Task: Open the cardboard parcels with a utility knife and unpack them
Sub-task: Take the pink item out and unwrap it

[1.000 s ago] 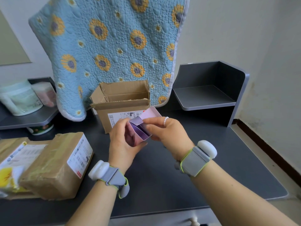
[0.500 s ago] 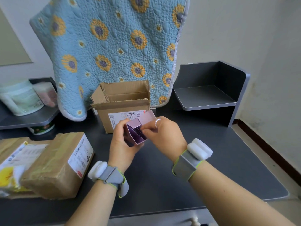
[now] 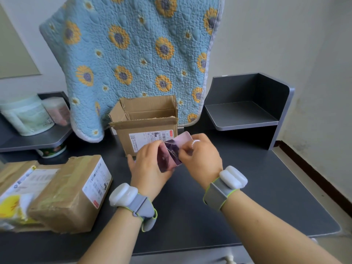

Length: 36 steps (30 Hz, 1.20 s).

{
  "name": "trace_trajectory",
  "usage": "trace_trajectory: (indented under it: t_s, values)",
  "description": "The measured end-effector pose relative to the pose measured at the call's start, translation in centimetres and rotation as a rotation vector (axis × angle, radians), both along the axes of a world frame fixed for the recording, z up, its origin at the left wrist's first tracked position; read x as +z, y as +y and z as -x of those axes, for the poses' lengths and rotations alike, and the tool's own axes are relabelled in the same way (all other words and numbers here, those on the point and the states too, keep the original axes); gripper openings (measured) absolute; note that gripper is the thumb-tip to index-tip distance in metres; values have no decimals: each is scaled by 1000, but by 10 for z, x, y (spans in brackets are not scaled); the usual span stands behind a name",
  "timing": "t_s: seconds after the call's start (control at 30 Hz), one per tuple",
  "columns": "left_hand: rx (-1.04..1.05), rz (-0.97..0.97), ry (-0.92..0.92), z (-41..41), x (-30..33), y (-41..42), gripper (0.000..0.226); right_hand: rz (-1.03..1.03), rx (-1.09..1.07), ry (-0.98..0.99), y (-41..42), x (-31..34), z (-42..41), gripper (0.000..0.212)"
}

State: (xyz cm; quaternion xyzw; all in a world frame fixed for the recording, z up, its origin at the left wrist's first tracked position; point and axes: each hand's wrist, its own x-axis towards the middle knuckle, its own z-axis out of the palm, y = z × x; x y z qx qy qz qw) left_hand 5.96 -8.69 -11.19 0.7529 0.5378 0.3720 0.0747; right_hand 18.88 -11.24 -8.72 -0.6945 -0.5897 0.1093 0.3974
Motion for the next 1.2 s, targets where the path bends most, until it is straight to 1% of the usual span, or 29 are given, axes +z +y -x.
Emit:
trace_trajectory:
  t_s: [0.1,0.13,0.23,0.27,0.33,0.43,0.67,0.73,0.77,0.8,0.87,0.93,1.0,1.1,1.2]
  values:
    - [88,75,30,9,1,4,66,-147,-48,239,5,5,-11,14]
    - [110,92,33,12,2,6,68,-175,-68,352,6,9,-15,13]
    - [156,130,38,15,6,10,72,-232,-75,805,10,16,-26,22]
    - [161,136,28,16,6,10,72,-248,-72,924,11,17,-28,23]
    - [159,140,4,15,6,10,72,-262,-78,1092,10,18,-30,23]
    - [150,135,-12,13,7,9,68,-262,-78,1234,11,18,-33,22]
    - [127,90,-7,7,7,8,69,-244,-57,1376,12,19,-37,24]
    - [123,82,-19,7,7,9,70,-220,-24,1392,12,19,-38,17]
    - [121,78,-21,7,7,9,70,-191,4,1393,12,18,-38,8]
    - [120,72,-21,7,7,10,70,-161,29,1388,12,18,-38,9]
    - [120,68,-19,6,6,11,71,-118,67,1385,12,17,-38,30]
    - [123,61,-14,6,5,11,70,-111,80,1365,12,18,-36,38]
    - [133,46,-9,6,4,11,69,-117,84,1353,12,19,-35,36]
    - [167,6,13,7,2,13,69,-104,133,1327,10,23,-36,26]
    - [218,-23,25,10,1,15,67,-97,157,1230,7,26,-37,21]
